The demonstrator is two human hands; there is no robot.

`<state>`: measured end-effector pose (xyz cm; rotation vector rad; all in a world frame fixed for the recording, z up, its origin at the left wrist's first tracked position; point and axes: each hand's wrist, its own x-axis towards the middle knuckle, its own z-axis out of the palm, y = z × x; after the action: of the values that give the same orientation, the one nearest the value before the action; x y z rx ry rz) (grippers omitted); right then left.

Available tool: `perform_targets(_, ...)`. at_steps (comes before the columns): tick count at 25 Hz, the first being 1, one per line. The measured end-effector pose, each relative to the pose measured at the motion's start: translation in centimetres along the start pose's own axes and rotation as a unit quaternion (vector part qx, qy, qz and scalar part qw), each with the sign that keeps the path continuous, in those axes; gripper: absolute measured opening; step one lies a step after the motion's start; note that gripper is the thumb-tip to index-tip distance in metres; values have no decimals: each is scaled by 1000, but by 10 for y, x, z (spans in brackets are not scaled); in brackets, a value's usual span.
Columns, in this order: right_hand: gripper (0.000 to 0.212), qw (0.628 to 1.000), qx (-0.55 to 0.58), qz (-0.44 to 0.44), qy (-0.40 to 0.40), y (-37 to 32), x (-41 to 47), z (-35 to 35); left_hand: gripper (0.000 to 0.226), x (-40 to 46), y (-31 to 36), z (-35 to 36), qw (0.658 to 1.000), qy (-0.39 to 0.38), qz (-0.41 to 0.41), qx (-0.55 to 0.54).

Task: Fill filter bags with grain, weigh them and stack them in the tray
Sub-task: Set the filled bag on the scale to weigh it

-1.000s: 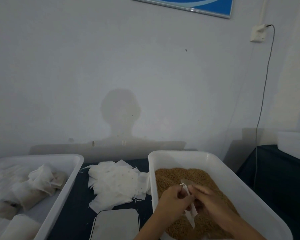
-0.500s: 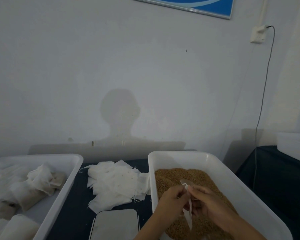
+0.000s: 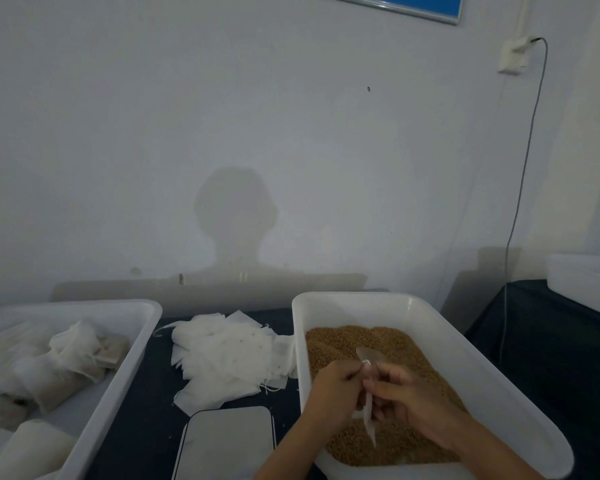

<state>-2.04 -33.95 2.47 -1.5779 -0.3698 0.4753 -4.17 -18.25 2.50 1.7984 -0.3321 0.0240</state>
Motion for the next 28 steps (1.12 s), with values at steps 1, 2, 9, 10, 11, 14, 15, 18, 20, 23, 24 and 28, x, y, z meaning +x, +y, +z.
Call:
perform_targets(1, 40, 1000, 1, 1, -1, 0, 0, 0, 36, 0, 0, 0, 1000, 4, -2, 5)
perform_targets(2, 39, 1000, 2, 3, -1, 1, 0, 0, 37, 0, 0, 1, 1000, 7, -2, 9)
perform_targets(9, 27, 999, 47, 4, 9, -3, 0, 4, 36, 1, -1, 1, 1000, -17, -16, -2)
perform_targets(10, 28, 999, 47, 2, 16, -2, 0, 4, 34, 1, -1, 1, 1000, -24, -9, 14)
perform_targets(11, 27, 999, 45, -1, 24, -1, 1, 4, 31, 1, -1, 1, 999, -32, 0, 31)
perform_targets(14, 26, 999, 8, -9, 49, -2, 0, 3, 19, 2, -3, 1, 997, -30, 26, 70)
perform_targets(15, 23, 998, -18, -9, 61, -2, 0, 4, 15, 2, -4, 1, 996, -21, 28, 82)
perform_targets(18, 19, 988, -104, 5, 110, -1, -3, 4, 17, 1, -6, 2, 993, 21, 12, 115)
perform_targets(20, 17, 978, -144, 14, 148, -2, -2, 3, 24, 0, -4, 1, 989, 48, 24, 138)
perform_targets(23, 16, 971, -169, 27, 168, -4, 0, 1, 22, 0, 0, 1, 967, 48, 84, 235)
perform_targets(24, 17, 973, -167, 35, 156, -6, 0, 0, 24, 0, 0, 3, 956, 39, 90, 277)
perform_targets(28, 23, 957, -239, 76, 143, -4, 6, -21, 27, -2, -2, 8, 937, 59, 70, 338)
